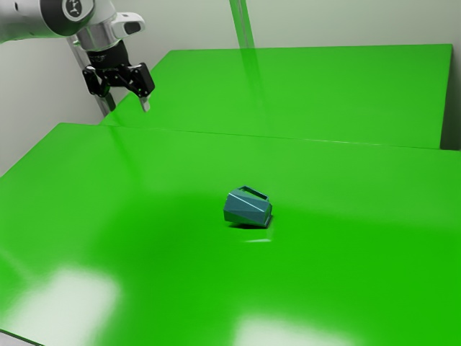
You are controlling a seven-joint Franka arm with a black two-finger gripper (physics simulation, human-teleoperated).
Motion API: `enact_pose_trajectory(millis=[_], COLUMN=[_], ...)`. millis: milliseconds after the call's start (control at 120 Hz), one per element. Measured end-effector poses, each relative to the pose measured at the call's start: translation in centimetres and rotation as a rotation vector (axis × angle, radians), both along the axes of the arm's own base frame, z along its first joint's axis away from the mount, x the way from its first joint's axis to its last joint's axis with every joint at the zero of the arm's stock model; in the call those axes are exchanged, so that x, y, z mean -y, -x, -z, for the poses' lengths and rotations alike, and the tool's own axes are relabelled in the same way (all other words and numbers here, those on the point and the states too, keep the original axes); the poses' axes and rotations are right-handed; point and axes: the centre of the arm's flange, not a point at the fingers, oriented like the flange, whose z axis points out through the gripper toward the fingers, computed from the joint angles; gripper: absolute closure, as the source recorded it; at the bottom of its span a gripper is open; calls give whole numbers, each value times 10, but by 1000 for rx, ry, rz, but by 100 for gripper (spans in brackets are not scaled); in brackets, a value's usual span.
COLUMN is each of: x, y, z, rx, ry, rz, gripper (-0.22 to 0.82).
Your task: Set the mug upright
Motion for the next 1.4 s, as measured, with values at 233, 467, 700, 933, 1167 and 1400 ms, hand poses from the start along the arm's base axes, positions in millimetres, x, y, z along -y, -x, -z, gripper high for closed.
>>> enact_pose_trajectory(millis=[233,467,700,933,1167,1400], x=[3,-1,-14,-26,-35,-43], y=[-1,-12,-18,-15,-1,17], z=[5,53,116,174,234,296], rx=[-1,18,60,131,197,266], ry=[16,130,314,512,721,889], rz=[0,-2,-46,-105,-163,-214], gripper=[2,2,2,2,2,2])
